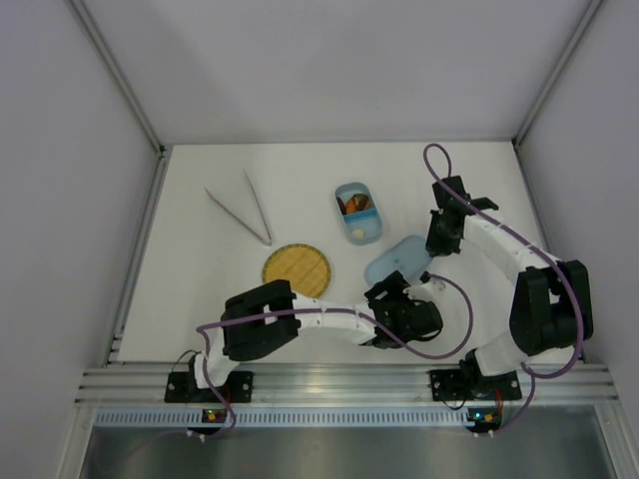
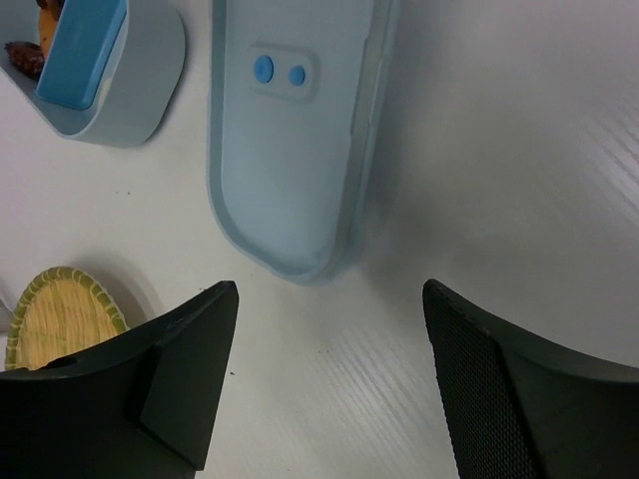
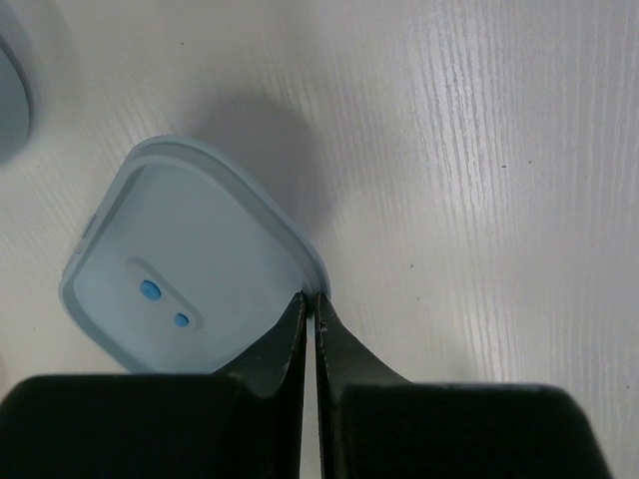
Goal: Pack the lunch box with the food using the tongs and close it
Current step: Pick up the box lid from the center of the board.
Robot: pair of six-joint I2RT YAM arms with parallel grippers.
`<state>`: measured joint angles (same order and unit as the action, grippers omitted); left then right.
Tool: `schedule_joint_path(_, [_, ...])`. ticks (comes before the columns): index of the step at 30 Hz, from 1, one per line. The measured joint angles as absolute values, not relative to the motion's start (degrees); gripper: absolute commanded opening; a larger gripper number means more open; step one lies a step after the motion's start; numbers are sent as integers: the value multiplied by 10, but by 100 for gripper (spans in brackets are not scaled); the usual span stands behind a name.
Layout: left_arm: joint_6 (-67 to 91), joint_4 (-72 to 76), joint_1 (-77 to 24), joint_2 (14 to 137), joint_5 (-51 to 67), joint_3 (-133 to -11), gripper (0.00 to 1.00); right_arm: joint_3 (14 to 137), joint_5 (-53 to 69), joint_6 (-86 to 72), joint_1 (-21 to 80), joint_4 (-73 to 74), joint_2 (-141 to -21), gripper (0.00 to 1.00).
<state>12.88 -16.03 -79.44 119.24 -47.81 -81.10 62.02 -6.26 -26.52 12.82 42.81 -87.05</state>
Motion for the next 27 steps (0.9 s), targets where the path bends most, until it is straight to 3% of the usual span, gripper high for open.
schedule_joint_path(19, [60, -90, -794, 1278, -609, -849, 55, 621, -64, -277, 145, 429, -870, 0])
schedule_joint_path(27, [63, -90, -794, 1282, -625, -854, 36, 621, -64, -282, 145, 431, -856, 0])
